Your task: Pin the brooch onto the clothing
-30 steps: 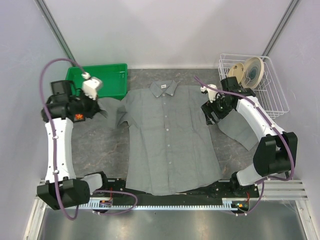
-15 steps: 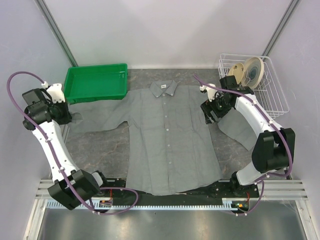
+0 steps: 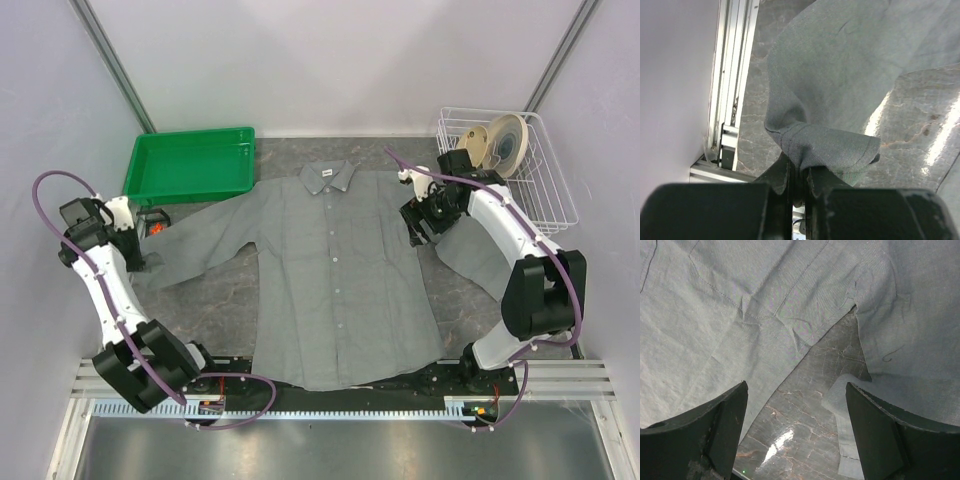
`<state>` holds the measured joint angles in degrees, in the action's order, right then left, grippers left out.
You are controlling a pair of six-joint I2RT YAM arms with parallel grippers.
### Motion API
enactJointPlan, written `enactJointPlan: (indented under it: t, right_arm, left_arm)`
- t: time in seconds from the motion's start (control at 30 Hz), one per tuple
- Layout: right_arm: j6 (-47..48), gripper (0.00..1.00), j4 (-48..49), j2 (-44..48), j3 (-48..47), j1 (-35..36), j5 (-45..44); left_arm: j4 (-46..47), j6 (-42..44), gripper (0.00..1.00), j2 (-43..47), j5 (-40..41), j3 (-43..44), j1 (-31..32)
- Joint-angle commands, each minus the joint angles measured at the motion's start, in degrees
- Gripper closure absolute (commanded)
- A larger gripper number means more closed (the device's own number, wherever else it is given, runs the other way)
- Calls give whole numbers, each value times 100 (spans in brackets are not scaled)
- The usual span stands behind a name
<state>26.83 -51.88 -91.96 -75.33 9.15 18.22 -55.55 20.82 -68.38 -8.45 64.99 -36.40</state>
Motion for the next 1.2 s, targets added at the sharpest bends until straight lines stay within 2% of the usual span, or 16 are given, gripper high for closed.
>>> enactJointPlan:
  t: [0.0,0.33,0.4,0.43,0.47,0.57,0.7,0.77,0.87,1.03,1.17]
  right_arm:
    - [42,13,46,-58,-307,17,120]
    - [86,13,-7,-155,-517,8,156]
    - [94,13,-50,-217,-570,17,182]
    - [94,13,-59,-234,-640,8,173]
    - [94,13,-68,-295,-684,17,165]
    - [112,12,-147,-401,-904,17,173]
    - [121,11,-270,-550,-1159,8,208]
    - [112,11,-305,-629,-1317,8,235]
    - [42,11,-349,-761,-1510,17,296]
    - [-195,11,-306,-972,-1836,34,463]
    - [-432,11,-174,-1069,-1994,61,569]
  left_arm:
    - [553,141,98,-114,431,-250,-148]
    - [1089,238,97,-676,581,-654,-727]
    - [1116,256,91,-755,581,-681,-737]
    - [1134,265,87,-782,572,-716,-754]
    - [1151,291,70,-782,546,-725,-754]
    - [1160,423,48,-633,301,-672,-754]
    - [1099,747,30,-308,-375,-374,-710]
    - [1029,827,27,-342,-622,-102,-640]
    - [923,828,27,-518,-1140,171,-500]
    - [1747,275,32,-984,-1782,260,-96]
    - [2749,-348,33,-1502,-1345,101,422]
